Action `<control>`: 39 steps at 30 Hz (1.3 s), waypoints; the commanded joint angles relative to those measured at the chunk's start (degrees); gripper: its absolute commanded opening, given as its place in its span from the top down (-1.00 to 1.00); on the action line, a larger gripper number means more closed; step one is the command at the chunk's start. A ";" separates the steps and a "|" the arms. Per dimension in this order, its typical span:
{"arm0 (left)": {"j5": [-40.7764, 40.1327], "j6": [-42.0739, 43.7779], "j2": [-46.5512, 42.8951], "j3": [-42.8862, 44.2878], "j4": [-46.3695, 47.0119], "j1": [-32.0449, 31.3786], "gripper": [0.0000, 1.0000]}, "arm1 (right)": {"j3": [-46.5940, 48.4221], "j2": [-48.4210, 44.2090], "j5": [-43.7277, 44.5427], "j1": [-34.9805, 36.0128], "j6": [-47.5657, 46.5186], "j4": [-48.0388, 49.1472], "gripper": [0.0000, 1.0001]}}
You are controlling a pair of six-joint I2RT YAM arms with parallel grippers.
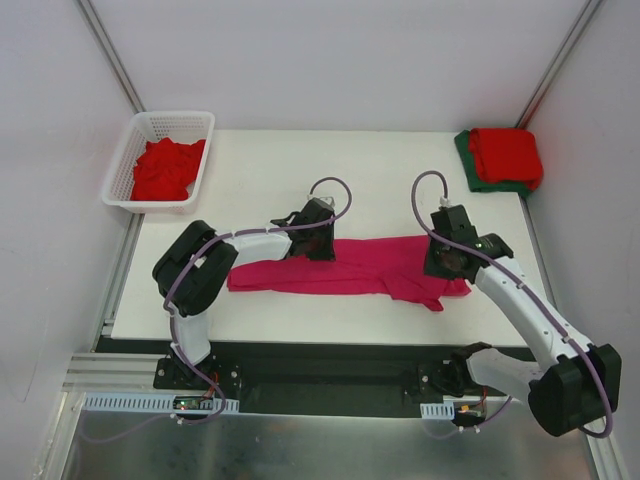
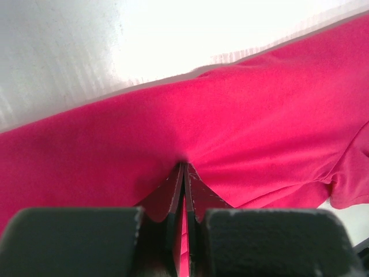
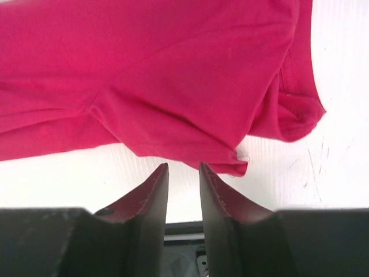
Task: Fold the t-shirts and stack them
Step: Fold the other side of the tshirt into a rectangle
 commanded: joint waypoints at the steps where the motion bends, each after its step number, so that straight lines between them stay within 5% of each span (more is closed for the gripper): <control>1: -0.52 2.79 -4.89 1.64 -2.69 -0.21 1.00 | -2.32 -3.51 2.37 1.57 4.55 -5.00 0.34; 3: 0.97 3.49 -6.12 3.30 -2.95 -0.65 0.92 | -3.12 -4.57 2.46 2.10 6.30 -5.45 0.32; 7: 3.87 4.28 -7.88 5.94 -3.21 -3.10 0.32 | -4.36 -6.68 4.83 3.59 8.86 -7.02 0.28; 12: 8.96 3.58 -8.50 9.02 -2.78 -8.02 0.05 | -3.66 -8.35 10.97 3.77 11.67 -10.10 0.27; 16: 16.69 3.15 -6.92 10.52 -0.94 -11.89 0.03 | -2.07 -7.92 15.46 3.77 14.92 -12.30 0.26; 24: 17.15 -0.46 -7.35 1.30 7.24 -15.85 0.04 | -0.75 -8.96 19.87 2.28 16.34 -13.45 0.13; 39: 14.78 -4.68 -7.27 -9.96 17.61 -18.14 0.11 | -15.59 -18.99 -12.02 -16.35 9.83 1.22 0.11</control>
